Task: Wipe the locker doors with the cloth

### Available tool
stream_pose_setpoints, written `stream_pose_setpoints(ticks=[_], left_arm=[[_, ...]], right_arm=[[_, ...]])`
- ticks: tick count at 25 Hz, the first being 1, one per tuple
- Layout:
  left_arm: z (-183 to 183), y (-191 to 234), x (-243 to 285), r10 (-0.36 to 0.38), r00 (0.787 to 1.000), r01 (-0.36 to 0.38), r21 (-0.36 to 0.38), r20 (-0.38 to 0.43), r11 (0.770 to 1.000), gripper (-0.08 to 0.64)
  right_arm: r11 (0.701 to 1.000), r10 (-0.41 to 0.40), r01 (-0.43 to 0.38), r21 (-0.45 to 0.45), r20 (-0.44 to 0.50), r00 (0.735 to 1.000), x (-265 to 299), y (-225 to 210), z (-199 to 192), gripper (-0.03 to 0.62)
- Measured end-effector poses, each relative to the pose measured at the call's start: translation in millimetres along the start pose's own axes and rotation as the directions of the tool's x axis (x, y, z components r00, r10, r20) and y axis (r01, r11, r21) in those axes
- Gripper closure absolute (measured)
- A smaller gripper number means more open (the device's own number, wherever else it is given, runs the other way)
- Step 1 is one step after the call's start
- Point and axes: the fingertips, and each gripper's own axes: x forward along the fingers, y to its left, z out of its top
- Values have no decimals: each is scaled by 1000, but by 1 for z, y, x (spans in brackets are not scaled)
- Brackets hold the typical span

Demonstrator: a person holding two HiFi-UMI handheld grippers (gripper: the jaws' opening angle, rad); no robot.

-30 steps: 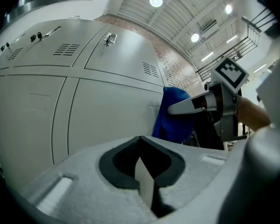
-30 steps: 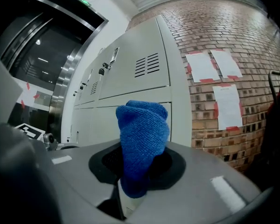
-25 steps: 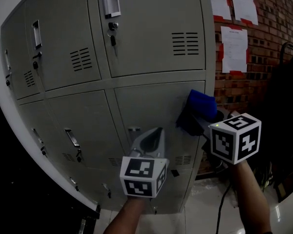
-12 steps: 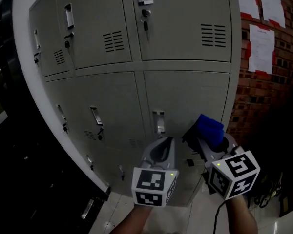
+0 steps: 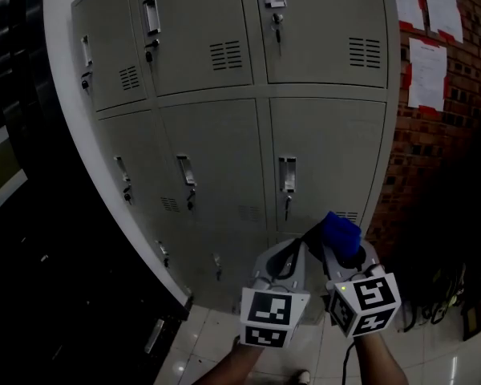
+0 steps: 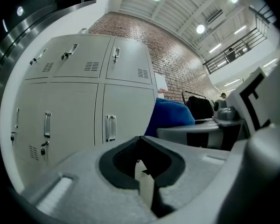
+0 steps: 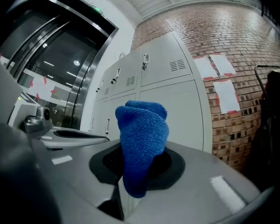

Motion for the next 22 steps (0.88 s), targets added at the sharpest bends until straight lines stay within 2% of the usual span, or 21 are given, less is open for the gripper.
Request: stream_pose_setpoints(ticks=[8, 22], left_arm=[[-21, -18, -49, -45, 999, 45, -21, -15, 999, 557], [-35, -18, -82, -74, 997, 74, -41, -18, 996, 557]], right_arm=[[994, -100, 101, -32, 19, 995, -46, 36, -23, 515], [990, -134, 133, -50, -12, 991, -71, 68, -38, 514]])
